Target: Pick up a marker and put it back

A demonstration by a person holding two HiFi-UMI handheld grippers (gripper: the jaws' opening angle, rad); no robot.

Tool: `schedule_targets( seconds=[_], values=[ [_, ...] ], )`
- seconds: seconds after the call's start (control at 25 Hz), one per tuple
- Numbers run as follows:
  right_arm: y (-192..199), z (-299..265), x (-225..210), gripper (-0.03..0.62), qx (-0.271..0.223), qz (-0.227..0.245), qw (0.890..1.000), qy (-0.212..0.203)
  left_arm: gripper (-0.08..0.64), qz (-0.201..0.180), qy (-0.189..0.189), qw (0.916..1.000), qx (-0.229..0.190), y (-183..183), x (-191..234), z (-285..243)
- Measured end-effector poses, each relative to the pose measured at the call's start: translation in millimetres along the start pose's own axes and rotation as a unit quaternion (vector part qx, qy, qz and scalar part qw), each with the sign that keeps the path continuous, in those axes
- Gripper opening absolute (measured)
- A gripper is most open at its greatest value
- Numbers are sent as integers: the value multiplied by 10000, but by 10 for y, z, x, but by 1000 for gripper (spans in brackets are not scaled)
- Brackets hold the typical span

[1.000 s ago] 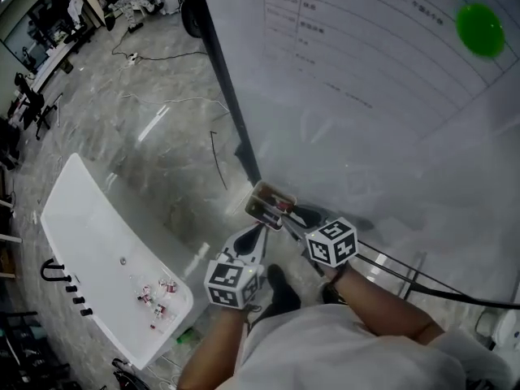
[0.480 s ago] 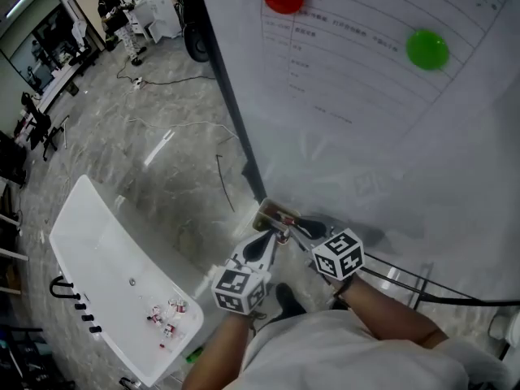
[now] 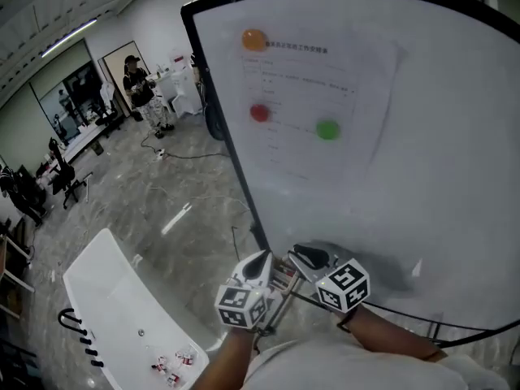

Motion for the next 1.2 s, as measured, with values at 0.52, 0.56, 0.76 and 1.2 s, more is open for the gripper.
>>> schedule_targets(
  seconds=[0.52, 0.56, 0.76, 1.2],
  values=[
    [-310, 66, 111, 74, -358, 60, 9992, -138, 2, -70, -136, 9985, -530, -433, -45, 187],
    [-334, 78, 78, 74, -363, 19, 9993, -131, 2, -73, -132, 9985, -526, -464, -58, 160],
    [-377, 65, 20, 74, -310, -89, 9994, -103, 2, -35, -108, 9989, -447, -525, -35, 89],
    [-17, -151, -53, 74, 155, -376, 9991, -139, 2, 191, -193, 9996, -113, -241, 144, 28]
  ],
)
Point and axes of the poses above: the fingertips, and each gripper's own axes: z backward along the fingers, x to its left, y out of its underside, the point moved 5 cm from there along z, backward along the fingers, and after that the axes turned 12 degrees about -y, right-handed, at the moved point
